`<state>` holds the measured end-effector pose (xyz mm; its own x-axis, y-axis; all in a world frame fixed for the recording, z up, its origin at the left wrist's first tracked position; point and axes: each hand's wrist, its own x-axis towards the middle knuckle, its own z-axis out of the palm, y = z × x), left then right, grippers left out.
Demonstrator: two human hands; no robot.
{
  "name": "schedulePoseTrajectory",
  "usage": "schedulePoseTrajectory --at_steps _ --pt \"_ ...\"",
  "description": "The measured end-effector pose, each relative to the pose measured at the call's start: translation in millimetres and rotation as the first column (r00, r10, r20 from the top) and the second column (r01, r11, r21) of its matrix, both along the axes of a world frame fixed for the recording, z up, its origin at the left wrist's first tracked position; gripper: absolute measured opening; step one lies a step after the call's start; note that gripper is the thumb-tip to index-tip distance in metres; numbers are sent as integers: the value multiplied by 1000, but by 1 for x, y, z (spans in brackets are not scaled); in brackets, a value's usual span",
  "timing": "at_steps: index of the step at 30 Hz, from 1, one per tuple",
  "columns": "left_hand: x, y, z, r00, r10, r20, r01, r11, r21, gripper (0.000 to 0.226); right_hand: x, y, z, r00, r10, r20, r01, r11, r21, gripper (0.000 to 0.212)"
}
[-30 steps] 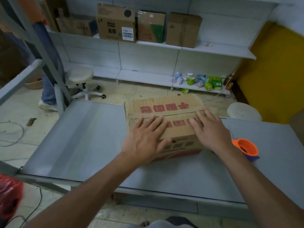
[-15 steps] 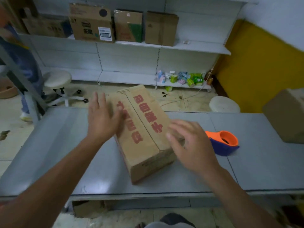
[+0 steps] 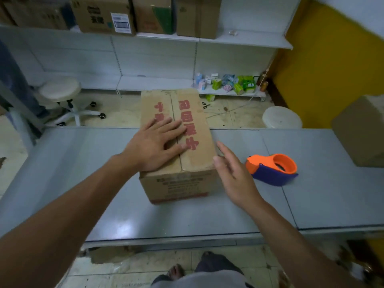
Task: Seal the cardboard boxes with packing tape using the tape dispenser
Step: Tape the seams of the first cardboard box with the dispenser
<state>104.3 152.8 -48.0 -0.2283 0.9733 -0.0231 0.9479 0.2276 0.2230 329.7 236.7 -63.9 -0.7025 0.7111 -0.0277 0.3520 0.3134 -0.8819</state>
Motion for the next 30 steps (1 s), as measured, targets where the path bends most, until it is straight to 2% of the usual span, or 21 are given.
schedulePoseTrajectory --at_steps 1,3,5,7,10,14,18,23,27,30 --pt "-2 3 -1 1000 -9 -4 9 1000 0 82 11 15 -7 997 -79 -15 79 997 6 47" --pt "-4 7 -3 1000 -13 -11 13 1000 9 81 38 55 -25 959 -276 59 260 945 200 40" --pt "-5 7 -2 1000 -9 -7 9 1000 23 81 68 96 -39 892 -407 198 311 869 386 40" --pt "-5 6 -2 1000 -1 0 1 999 33 80 90 128 -47 823 -414 388 219 862 456 41" --pt "-4 5 0 1000 10 8 -10 1000 26 79 104 154 -56 745 -276 607 -14 903 429 35" --pt "-3 5 0 1000 12 6 -13 1000 8 75 105 172 -69 685 -110 721 -197 924 329 43" --pt "-1 6 3 999 17 33 -18 1000 21 72 111 186 -79 575 -56 816 -394 855 336 57" --pt "0 5 3 998 28 49 -29 999 17 69 114 189 -84 617 -77 783 -463 769 440 51" --pt "1 6 9 998 49 33 -49 999 1 71 120 185 -81 660 -98 745 -434 760 484 48" --pt "3 4 11 999 47 27 -47 999 -3 69 121 178 -67 712 -108 694 -347 806 481 45"
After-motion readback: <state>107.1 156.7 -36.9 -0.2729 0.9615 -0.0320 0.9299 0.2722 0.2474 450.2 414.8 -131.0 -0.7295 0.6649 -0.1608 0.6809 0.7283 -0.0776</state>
